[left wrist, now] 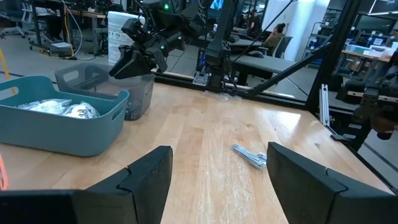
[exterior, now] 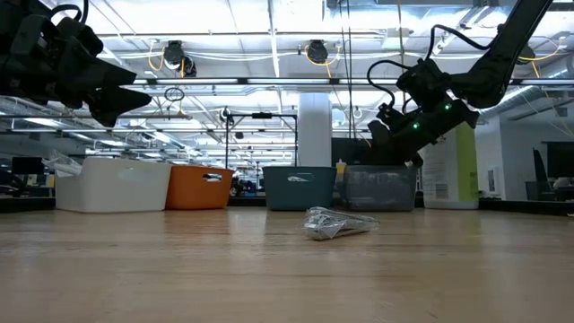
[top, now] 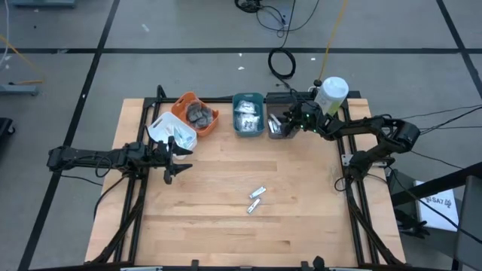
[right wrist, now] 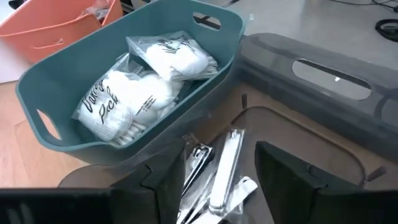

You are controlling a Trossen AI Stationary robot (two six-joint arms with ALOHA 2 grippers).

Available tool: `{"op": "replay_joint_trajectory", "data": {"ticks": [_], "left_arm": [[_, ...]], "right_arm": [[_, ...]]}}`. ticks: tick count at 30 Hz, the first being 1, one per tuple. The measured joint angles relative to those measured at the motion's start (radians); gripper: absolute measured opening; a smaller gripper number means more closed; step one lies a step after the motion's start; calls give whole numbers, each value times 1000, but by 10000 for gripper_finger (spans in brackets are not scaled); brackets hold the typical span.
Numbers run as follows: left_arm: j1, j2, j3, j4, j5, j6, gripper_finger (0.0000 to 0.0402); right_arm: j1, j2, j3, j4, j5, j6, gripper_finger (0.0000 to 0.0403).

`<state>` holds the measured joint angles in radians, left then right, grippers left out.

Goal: Pick & Place Travel size toiletries
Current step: Put the silver nail cutter into the black bin

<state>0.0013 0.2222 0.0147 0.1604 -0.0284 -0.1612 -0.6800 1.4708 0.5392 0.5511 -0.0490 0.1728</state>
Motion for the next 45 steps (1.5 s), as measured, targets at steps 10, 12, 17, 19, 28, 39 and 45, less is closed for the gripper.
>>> {"op": "replay_joint_trajectory", "data": {"ticks": [10,12,17,19,28,39,45], "left_arm": [[0,0,0,0,0,0,255],[0,0,0,0,0,0,255],[0,0,0,0,0,0,255],[0,0,0,0,0,0,255],[0,0,0,0,0,0,255],[0,0,0,0,0,0,255],[0,0,0,0,0,0,255]], "right_arm": [[57,-48,-1,98,-68,-3,186],[86,-71,-1,134,-140,-1,186],[228,-121,0,149,-303,10,184],[311,-122,0,148,-344,17,183],[734,-48,-1,163,-267,-98,181],[960,191,7,229,-2,-235,188],[964,297,137,130,-26,-245,189]]}}
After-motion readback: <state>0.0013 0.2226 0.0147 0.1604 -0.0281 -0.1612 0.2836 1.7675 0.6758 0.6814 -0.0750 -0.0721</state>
